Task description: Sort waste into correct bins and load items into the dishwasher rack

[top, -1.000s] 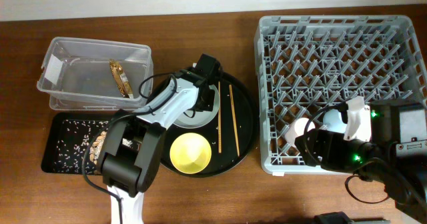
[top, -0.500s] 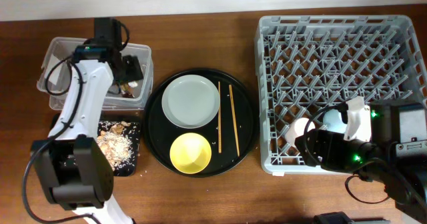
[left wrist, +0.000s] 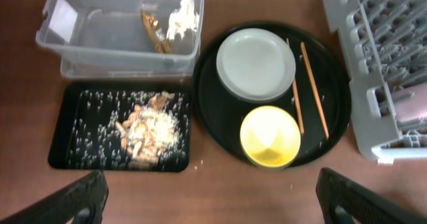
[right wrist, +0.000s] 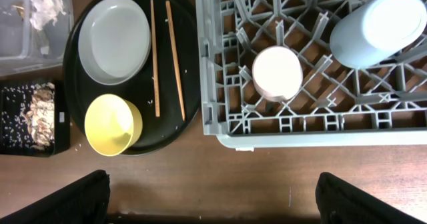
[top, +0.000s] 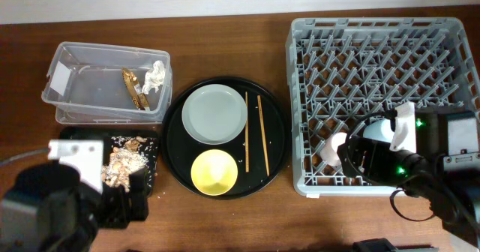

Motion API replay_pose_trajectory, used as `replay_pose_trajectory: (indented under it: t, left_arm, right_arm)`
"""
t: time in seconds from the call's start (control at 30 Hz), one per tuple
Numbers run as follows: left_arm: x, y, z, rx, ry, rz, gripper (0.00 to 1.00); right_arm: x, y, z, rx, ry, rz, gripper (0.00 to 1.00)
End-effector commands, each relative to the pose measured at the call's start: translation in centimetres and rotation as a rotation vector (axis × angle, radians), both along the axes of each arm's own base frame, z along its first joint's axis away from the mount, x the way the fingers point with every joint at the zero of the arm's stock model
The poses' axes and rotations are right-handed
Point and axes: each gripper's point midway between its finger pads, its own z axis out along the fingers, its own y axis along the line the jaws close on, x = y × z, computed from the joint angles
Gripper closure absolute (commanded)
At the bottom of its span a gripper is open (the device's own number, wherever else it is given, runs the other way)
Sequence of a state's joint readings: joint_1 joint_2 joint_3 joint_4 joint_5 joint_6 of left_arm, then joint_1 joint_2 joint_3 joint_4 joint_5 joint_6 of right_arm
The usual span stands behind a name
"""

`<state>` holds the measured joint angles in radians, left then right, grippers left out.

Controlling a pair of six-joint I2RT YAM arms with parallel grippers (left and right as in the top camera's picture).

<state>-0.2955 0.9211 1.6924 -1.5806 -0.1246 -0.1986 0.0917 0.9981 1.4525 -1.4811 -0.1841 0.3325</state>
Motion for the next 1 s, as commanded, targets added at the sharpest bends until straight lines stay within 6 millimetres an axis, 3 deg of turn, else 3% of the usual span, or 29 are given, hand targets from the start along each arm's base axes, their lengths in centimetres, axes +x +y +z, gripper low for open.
replay_pose_trajectory:
  t: [0.0,0.07,0.1,0.13,0.2,0.27,0.33,0.43,0.53,0.63,0.73,0.97]
  left_arm:
    - [-2.6,1.0,-1.0,0.029,0.052,0.002,0.00]
    - [-3.6,2.5,-0.6,0.071,0.000,0.042,0.01]
    - [-3.1,2.9,0.5,0.066,-0.082,0.065,0.01]
    - [-2.2,2.6,2.0,0.032,-0.203,0.062,0.01]
    - [0.2,0.0,3.1,0.099,-0.439,-0.147,0.01]
    - [2.1,-1.7,0.4,0.125,-0.543,-0.250,0.01]
    - [3.3,-1.9,-2.5,0.118,-0.577,-0.241,0.01]
    - [5.3,-3.5,-8.4,0.077,-0.673,-0.290,0.01]
    - [5.5,-3.9,-12.2,0.055,-0.767,-0.310,0.01]
    - [5.8,-4.2,-16.7,0.047,-0.735,-0.326,0.01]
    - [6.8,-4.4,-20.3,0.047,-0.709,-0.328,0.01]
    - [7.1,-4.4,-20.1,0.049,-0.738,-0.322,0.01]
  right_arm:
    - [0.6,0.0,-0.3,-0.011,0.016,0.003,0.01]
    - [1.1,0.1,-0.9,-0.014,0.051,0.003,0.01]
    - [1.5,0.1,-1.4,-0.016,0.076,0.003,0.01]
    - [2.0,0.2,-2.0,-0.019,0.106,0.003,0.01]
    - [3.1,0.3,-3.5,-0.026,0.178,0.003,0.01]
    - [4.2,0.4,-5.2,-0.034,0.257,0.004,0.01]
    - [5.0,0.5,-6.8,-0.041,0.332,0.004,0.01]
    - [6.4,0.6,-10.6,-0.056,0.492,0.005,0.01]
    - [7.2,0.7,-14.5,-0.072,0.651,0.006,0.01]
    - [7.4,0.7,-17.7,-0.083,0.776,0.006,0.01]
    - [7.4,0.7,-18.9,-0.088,0.822,0.006,0.01]
    - [7.5,-0.1,-19.1,-0.142,0.809,0.038,0.01]
